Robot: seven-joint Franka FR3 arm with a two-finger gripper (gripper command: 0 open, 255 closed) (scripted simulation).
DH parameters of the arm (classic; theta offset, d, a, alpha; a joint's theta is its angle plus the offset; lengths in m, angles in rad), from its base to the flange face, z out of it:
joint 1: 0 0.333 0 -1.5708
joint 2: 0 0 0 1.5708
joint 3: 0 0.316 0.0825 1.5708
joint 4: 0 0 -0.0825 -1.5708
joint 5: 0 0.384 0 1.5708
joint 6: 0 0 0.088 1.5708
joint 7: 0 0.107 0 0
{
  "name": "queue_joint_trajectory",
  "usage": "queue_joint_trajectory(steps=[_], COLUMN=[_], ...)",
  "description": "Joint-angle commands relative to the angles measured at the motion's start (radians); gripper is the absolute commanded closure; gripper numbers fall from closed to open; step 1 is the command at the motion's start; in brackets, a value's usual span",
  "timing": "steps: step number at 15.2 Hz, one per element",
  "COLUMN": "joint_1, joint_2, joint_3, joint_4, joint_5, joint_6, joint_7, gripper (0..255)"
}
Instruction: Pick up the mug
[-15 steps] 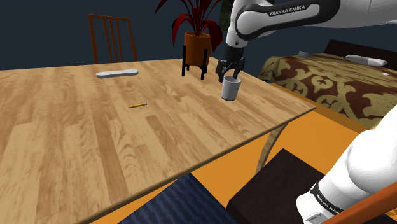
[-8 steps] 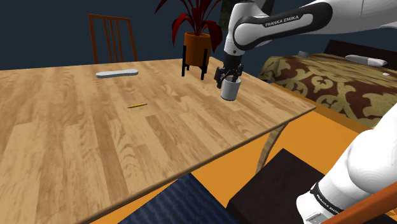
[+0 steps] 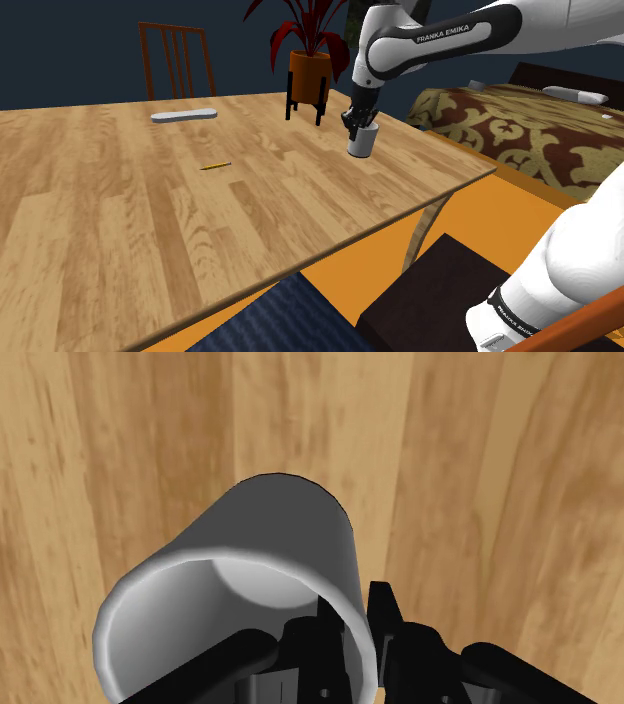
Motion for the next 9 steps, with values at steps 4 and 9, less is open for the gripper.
queue_joint_trajectory(steps=[4,9], joint_1=[0.0,0.001], joint_2=[-0.006,-0.015], joint_3=[0.0,0.001], joint_4=[0.019,0.077], joint_5=[0.001,0.003], joint_6=[-0.026,-0.091], joint_7=[-0.001,-0.006], gripper=[255,255])
